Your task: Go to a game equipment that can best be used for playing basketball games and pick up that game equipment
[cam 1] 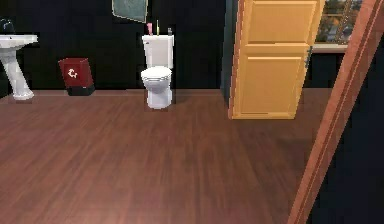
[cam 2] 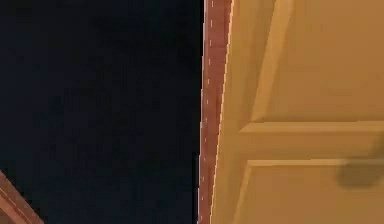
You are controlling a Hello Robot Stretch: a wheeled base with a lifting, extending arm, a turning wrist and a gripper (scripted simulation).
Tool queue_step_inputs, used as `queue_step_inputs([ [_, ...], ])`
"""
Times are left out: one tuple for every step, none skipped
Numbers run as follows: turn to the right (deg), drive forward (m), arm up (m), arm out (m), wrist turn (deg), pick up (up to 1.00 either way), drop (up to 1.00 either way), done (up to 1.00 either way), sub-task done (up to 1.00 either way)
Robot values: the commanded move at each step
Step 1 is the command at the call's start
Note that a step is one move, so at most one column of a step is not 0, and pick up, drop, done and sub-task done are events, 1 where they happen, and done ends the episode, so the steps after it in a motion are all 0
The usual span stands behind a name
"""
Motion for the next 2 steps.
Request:
queue_step_inputs([
  [0.0, 1.00, 0.00, 0.00, 0.0, 0.00, 0.00, 0.00, 0.00],
  [24.0, 0.00, 0.00, 0.00, 0.0, 0.00, 0.00, 0.00, 0.00],
])
